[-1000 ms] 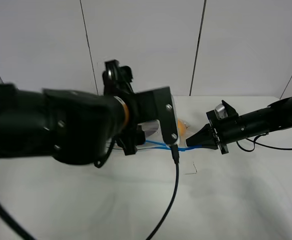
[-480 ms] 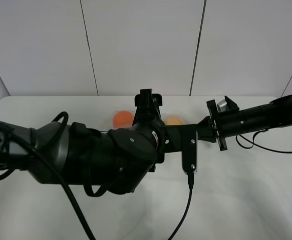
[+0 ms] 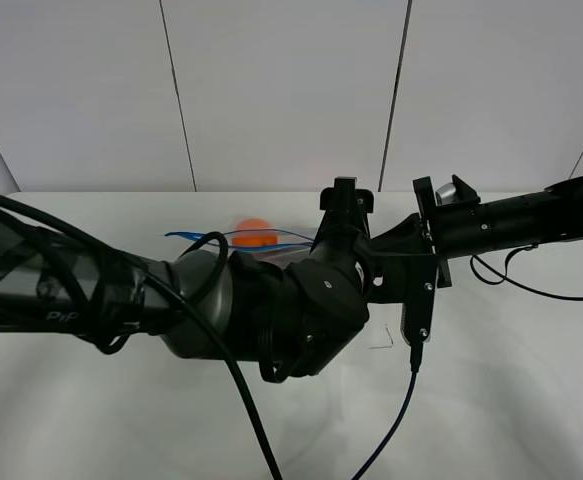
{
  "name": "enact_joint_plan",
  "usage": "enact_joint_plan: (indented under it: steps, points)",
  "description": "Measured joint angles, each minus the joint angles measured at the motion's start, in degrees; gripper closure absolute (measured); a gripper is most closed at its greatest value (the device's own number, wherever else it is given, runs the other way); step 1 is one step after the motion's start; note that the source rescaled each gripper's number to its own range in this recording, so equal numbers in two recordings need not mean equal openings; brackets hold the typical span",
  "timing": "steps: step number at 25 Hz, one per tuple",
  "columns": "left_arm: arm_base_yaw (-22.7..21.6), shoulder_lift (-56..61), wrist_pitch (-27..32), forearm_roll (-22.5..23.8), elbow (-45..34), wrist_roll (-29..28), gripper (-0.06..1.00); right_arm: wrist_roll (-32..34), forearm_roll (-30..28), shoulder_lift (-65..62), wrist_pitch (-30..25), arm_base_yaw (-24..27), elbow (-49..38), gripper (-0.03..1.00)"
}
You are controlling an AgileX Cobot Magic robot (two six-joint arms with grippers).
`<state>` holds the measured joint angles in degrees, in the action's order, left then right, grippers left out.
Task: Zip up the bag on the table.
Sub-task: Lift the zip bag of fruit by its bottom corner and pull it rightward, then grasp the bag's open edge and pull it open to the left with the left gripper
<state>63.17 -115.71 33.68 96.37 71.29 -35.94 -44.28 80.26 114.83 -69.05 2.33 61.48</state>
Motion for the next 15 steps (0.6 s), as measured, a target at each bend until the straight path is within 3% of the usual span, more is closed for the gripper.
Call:
enact_joint_plan:
  steps: [15]
  points:
    - [-1.2, 0.0, -2.4, 0.3, 0.1, 0.0, 0.19, 0.0, 1.6, 0.0, 0.0, 0.0, 0.0, 0.97]
